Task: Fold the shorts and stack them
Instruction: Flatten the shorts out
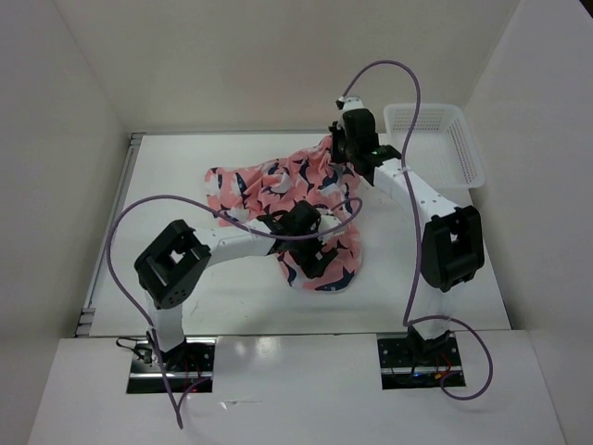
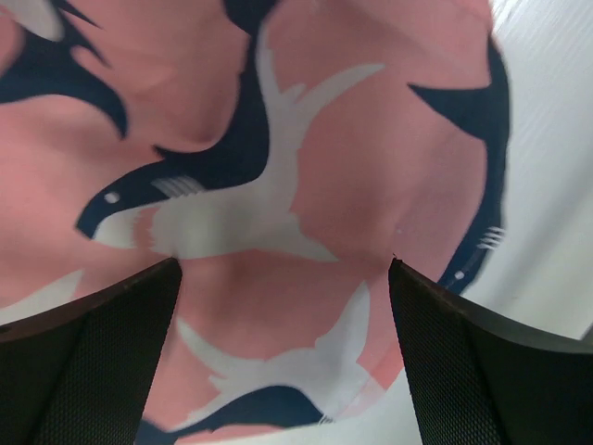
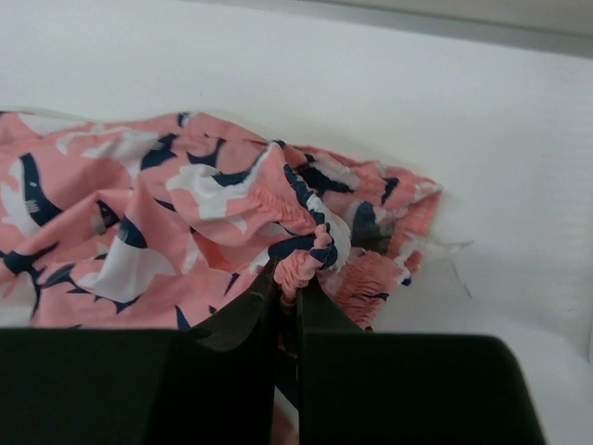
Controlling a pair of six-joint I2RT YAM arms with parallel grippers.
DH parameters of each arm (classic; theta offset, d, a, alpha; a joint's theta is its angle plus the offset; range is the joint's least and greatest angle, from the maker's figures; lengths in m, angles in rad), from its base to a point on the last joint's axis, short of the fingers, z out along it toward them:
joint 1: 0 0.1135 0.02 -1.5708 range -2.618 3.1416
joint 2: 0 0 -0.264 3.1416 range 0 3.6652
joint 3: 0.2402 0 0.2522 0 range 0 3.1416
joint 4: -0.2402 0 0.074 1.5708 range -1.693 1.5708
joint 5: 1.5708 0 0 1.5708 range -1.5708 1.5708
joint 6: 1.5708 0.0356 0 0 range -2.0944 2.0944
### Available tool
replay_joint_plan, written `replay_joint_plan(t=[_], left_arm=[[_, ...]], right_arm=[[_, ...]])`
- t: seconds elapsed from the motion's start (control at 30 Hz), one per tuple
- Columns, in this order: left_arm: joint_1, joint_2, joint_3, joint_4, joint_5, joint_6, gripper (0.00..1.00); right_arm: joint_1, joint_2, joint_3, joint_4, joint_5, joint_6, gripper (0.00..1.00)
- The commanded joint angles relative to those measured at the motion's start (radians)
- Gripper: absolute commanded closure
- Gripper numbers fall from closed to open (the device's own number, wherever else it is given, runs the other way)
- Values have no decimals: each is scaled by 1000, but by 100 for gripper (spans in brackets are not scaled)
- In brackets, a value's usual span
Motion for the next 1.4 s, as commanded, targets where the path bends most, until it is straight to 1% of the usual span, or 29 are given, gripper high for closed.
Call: replay_joint_plan(t=[0.0,0.1,0.23,0.27,0.3,0.33,0.37,0.4,0.43,0.6,0.63,0.67,0.7,0.73,0.8,0.83,0.9,0.97,1.03,1.1,1.17,1.2,1.23,1.27,1.3,1.33,1.37], left_arm=[[-33,70,-1,12,-15,4,1],[-43,90,-1,12,-40,4,1],[-62,115,-1,21,-78,4,19],[-62,133,-1,21,-87,4,33],[-62,153,-1,12,-96,4,43],[-62,162,8,12,-113,4,57],[-62,171,8,12,-124,4,72],[-62,171,8,1,-124,4,93],[-62,171,8,1,-139,4,99],[-50,116,8,-10,-201,4,100],[-27,106,-17,-10,-269,4,100],[-6,87,-36,13,-308,4,100],[23,87,-56,22,-340,4,100],[105,72,-71,22,-381,4,100],[202,58,-80,22,-408,4,100],[294,34,-80,22,-420,4,100],[368,17,-80,31,-446,4,100],[451,-12,-80,41,-455,4,100],[508,-40,-68,50,-455,4,100],[533,-49,-55,39,-445,4,100],[542,-95,-41,-7,-420,4,100],[542,-114,-41,-24,-394,4,95],[542,-155,-41,-66,-371,4,89],[533,-177,-56,-91,-347,4,79],[533,-200,-65,-114,-309,4,50],[522,-242,-65,-164,-292,4,37],[522,-261,-79,-191,-276,4,31]], right_arm=[[-44,-66,-57,58,-23,37,100],[-66,-97,-103,79,-23,37,100],[-66,-118,-140,88,-23,37,100],[-66,-129,-151,88,-23,37,100],[-66,-129,-151,88,-23,37,100],[-75,-140,-151,88,-23,37,100],[-84,-140,-151,88,-23,37,100],[-84,-150,-151,88,-23,37,100],[-97,-150,-151,88,-23,26,100],[-97,-170,-151,88,-44,-9,100],[-97,-170,-162,88,-45,-9,100],[-97,-180,-162,88,-54,-20,100],[-97,-180,-171,79,-54,-20,100],[-97,-192,-183,79,-54,-29,100],[-106,-201,-206,79,-54,-41,100],[-106,-210,-206,79,-54,-41,100],[-106,-219,-234,79,-75,-50,100],[-106,-220,-246,65,-144,-51,100],[-106,-229,-271,56,-225,-38,100],[-106,-229,-304,56,-270,-24,100],[-106,-238,-350,56,-311,-24,100],[-106,-250,-366,56,-321,-24,100],[-106,-261,-381,56,-339,-37,100],[-106,-261,-408,47,-350,-37,100],[-106,-273,-421,47,-360,-49,100],[-106,-273,-432,36,-361,-49,100],[-106,-285,-454,36,-383,-49,100]])
